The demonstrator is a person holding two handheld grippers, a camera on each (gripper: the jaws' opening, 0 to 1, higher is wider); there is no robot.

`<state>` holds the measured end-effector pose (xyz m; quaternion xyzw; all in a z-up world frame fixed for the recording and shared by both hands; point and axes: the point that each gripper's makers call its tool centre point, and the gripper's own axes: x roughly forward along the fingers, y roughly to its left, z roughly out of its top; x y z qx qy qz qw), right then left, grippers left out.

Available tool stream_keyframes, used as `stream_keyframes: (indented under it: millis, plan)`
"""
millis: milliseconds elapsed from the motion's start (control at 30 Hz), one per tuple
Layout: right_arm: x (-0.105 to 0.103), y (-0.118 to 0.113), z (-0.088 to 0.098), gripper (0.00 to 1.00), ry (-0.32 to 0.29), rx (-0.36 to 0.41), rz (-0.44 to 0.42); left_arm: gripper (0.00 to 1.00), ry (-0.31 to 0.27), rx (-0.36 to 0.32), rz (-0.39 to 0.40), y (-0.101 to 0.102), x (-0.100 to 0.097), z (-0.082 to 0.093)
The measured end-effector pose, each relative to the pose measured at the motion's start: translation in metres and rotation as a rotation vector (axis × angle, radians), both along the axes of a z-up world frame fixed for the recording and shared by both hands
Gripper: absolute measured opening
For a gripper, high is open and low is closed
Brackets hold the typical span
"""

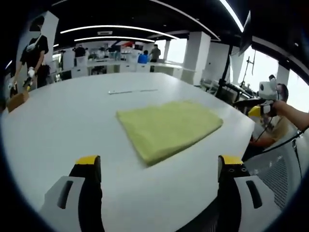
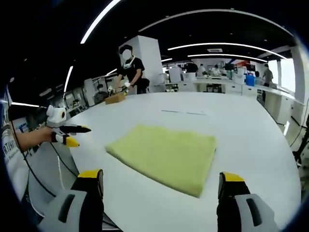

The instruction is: Fold the garment on the visible template until the final outline fits inside the template.

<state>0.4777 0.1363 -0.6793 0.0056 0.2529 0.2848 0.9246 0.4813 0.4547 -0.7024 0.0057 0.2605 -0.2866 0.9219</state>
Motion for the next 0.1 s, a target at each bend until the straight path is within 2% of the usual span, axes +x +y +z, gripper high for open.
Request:
stream_keyframes:
  millis: [100]
  plan:
    - [0.0005, -0.0014, 0.0001, 0.95, 0.003, 0.001, -0.005, 0.97, -0.002, 0.037, -0.011, 0.0004, -0.0016, -0.0023]
